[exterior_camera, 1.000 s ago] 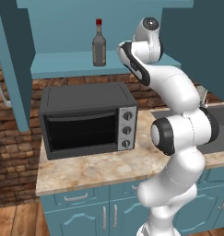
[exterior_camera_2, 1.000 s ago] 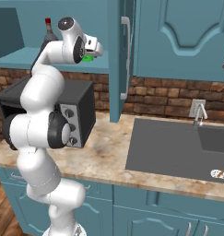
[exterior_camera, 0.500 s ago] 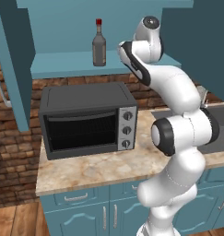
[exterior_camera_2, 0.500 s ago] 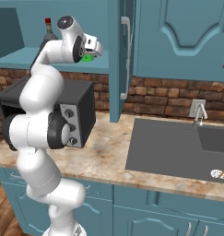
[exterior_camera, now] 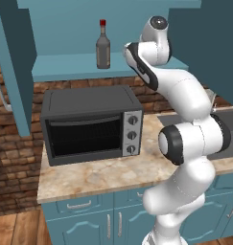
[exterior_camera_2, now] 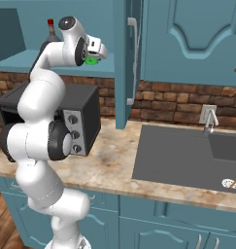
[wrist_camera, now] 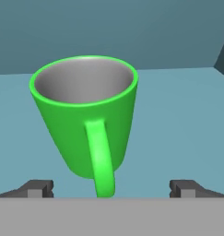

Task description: Open the cabinet directly in front. Then move the liquor and the mug to the dining counter with the jar on it.

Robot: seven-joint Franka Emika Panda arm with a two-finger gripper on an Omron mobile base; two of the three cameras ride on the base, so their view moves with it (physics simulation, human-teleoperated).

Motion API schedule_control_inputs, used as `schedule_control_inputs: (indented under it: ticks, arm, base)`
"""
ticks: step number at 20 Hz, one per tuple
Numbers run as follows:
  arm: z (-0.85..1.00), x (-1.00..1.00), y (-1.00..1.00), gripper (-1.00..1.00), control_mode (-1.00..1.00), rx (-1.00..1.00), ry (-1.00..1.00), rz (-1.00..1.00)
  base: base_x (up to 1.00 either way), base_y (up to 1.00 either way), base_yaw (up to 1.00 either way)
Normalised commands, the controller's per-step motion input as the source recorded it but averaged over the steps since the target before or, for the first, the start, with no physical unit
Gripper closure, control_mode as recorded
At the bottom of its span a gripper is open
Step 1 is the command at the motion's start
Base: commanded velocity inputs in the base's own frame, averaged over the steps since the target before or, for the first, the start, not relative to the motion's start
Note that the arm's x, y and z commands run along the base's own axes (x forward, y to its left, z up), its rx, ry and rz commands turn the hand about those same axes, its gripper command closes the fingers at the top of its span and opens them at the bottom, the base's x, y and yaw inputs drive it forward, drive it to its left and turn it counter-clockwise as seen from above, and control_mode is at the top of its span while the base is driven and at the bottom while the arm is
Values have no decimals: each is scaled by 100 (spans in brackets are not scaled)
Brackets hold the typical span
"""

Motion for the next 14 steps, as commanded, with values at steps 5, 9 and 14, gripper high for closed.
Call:
schedule_control_inputs:
  ticks: [5,9,14]
  arm:
    - [-1,5,0,-100,-100,0,0,1]
    - [0,12,0,-100,-100,0,-1,1]
    - [0,9,0,-100,-100,0,-1,1]
  base:
    - [0,0,0]
    - [0,0,0]
    - [0,0,0]
